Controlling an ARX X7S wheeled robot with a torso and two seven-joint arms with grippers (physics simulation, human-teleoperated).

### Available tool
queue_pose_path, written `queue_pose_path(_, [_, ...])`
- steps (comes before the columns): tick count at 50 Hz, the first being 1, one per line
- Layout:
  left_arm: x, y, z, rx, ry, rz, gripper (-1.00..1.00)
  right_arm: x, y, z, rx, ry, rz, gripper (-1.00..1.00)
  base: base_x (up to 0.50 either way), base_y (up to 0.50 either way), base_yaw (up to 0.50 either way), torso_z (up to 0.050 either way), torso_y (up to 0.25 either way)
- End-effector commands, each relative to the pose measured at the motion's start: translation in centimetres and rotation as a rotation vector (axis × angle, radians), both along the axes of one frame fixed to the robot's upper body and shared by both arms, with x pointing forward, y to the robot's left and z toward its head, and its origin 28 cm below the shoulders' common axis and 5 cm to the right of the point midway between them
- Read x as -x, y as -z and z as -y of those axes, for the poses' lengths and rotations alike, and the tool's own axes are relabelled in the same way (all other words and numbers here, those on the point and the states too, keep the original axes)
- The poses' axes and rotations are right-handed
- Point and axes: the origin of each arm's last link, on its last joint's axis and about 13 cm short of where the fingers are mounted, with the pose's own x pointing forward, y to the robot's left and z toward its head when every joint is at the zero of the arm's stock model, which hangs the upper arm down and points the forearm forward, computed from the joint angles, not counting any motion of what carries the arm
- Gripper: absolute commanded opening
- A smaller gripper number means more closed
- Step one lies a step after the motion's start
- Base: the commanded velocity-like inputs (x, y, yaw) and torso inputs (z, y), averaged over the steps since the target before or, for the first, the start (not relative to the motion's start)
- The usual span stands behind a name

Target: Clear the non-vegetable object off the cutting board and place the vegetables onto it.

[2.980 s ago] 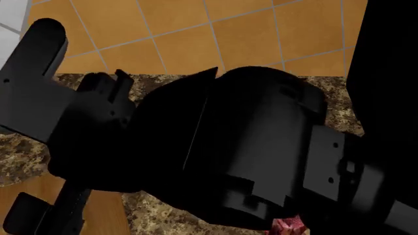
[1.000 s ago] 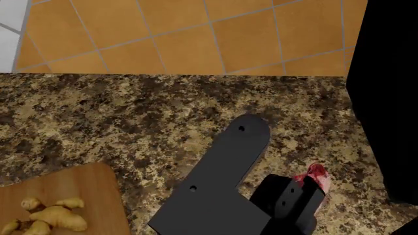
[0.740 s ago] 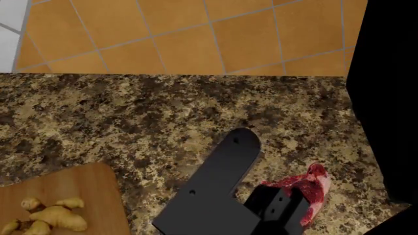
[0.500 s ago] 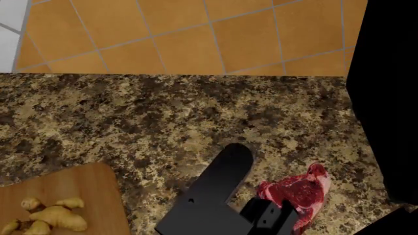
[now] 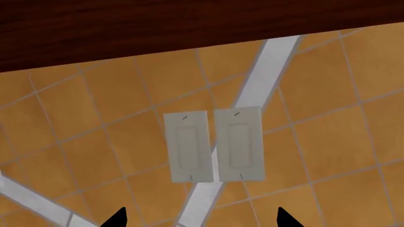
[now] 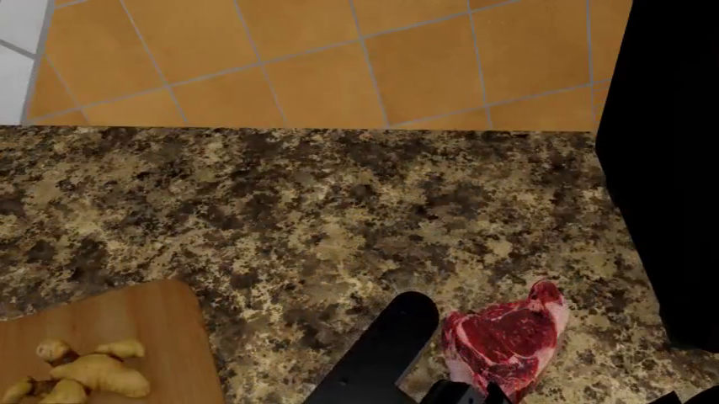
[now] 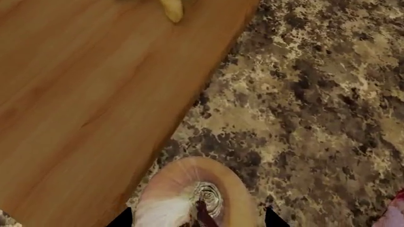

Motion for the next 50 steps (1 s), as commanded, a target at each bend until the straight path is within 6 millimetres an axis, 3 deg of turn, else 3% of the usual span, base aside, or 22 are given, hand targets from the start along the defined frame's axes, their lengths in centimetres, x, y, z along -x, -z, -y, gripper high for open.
queue_pose_path(1, [0.0, 0.1, 0.3, 0.026, 0.058, 0.001, 1.0, -0.2, 0.9, 0.0, 0.01, -0.015, -0.01, 1.0, 0.0, 0.0, 0.0, 0.0, 0.0])
queue_pose_path(3, [0.0, 0.1, 0.3, 0.026, 0.058, 0.001, 1.0, -0.1, 0.9, 0.1, 0.01, -0.015, -0.01, 1.0, 0.0, 0.0, 0.0, 0.0, 0.0])
queue_pose_path(4, [0.0, 0.0, 0.2, 0.025, 0.057, 0.002, 1.0, -0.1, 0.8, 0.1, 0.008, -0.014, -0.006, -1.0, 0.0, 0.0, 0.0, 0.0, 0.0])
queue_pose_path(10, [0.1, 0.0, 0.3, 0.025, 0.058, 0.003, 1.0, 0.1, 0.3, 0.0, 0.014, -0.022, 0.017, -1.0, 0.0, 0.0, 0.0, 0.0, 0.0])
queue_pose_path(29, [0.3, -0.3, 0.3, 0.027, 0.064, 0.009, 1.0, 1.6, -5.9, -0.9, 0.033, -0.082, 0.202, -1.0, 0.0, 0.0, 0.0, 0.0, 0.0])
queue_pose_path(34, [0.3, -0.4, 0.3, 0.025, 0.064, 0.012, 1.0, 1.3, -6.3, -1.5, 0.012, -0.11, 0.223, -1.0, 0.0, 0.0, 0.0, 0.0, 0.0])
queue_pose_path(50, [0.3, 0.0, 0.1, 0.025, 0.056, 0.006, 1.0, -1.0, -5.1, -4.0, -0.056, -0.213, 0.186, -1.0, 0.0, 0.0, 0.0, 0.0, 0.0])
